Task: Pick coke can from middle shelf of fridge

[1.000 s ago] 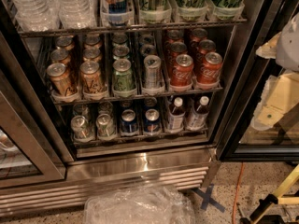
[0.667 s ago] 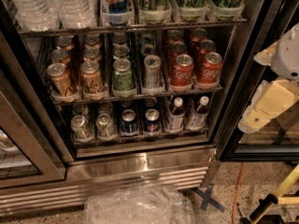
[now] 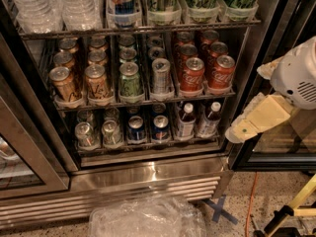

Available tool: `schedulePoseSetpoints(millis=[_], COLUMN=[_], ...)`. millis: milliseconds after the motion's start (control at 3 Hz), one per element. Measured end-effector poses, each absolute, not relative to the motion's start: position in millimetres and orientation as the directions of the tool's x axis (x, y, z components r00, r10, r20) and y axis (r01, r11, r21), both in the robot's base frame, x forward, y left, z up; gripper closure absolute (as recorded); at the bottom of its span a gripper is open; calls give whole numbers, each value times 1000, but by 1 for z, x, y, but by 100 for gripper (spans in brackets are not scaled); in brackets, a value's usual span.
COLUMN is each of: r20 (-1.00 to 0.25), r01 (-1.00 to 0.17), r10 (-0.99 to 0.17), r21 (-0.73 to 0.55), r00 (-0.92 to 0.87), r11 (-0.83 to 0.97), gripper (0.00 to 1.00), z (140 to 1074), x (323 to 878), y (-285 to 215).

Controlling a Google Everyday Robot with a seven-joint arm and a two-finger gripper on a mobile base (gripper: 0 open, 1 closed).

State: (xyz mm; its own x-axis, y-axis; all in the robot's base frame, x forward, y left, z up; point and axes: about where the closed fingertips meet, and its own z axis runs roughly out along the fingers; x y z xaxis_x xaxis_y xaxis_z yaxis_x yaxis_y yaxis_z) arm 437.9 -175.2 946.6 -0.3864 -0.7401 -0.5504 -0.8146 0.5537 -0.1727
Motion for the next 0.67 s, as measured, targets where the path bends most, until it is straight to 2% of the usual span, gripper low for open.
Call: schedulePoseSetpoints(millis=[667], r20=[-574], r01=[-801], r10=[-718], r21=[-169], r00=[-394], r11=[574], gripper=[0], z=[935], x=[443], y=[-160])
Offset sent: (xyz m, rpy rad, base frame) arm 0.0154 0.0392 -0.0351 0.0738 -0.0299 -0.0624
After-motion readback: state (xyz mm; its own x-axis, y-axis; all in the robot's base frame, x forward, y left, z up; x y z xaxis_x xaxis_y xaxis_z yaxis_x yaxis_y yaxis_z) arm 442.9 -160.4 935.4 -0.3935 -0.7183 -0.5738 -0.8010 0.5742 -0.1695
